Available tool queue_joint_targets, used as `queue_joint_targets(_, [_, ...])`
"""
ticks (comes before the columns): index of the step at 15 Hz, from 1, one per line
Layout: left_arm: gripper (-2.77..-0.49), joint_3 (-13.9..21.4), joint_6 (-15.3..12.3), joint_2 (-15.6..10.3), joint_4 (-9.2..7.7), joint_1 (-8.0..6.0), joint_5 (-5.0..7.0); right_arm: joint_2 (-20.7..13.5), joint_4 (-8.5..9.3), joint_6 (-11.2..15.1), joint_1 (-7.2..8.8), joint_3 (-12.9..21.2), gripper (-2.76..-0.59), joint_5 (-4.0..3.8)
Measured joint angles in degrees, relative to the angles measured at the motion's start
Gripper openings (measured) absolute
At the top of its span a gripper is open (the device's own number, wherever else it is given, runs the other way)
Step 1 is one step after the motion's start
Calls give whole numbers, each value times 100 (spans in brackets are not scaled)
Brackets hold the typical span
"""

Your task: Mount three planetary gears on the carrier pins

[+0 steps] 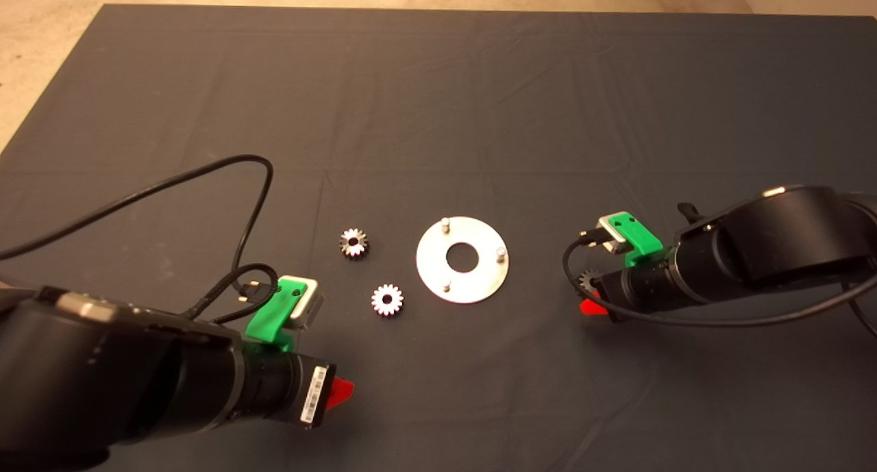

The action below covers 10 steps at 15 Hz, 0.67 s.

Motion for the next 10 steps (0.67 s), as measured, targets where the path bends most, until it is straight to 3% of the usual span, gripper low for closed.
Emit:
queue_joint_targets(5, [-134,0,-2,0,0,0,-5,16,-10,-286,30,-367,-158,-1])
queue_joint_targets(10, [-134,0,0,0,0,0,-5,16,-10,-366,89,-491,-158,1])
